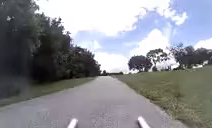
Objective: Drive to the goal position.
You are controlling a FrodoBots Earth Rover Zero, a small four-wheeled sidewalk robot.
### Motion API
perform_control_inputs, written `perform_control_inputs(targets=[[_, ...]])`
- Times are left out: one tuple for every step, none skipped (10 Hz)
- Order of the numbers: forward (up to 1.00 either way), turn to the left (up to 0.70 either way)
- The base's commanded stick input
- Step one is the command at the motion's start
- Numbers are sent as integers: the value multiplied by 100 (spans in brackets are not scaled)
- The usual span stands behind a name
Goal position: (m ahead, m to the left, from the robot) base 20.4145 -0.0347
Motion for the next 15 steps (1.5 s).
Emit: perform_control_inputs(targets=[[70, 0], [70, 0], [70, 0], [70, 0], [70, 0], [70, 0], [70, 0], [70, 0], [70, 0], [70, 0], [70, 0], [70, 0], [70, 0], [70, 0], [70, 0]])
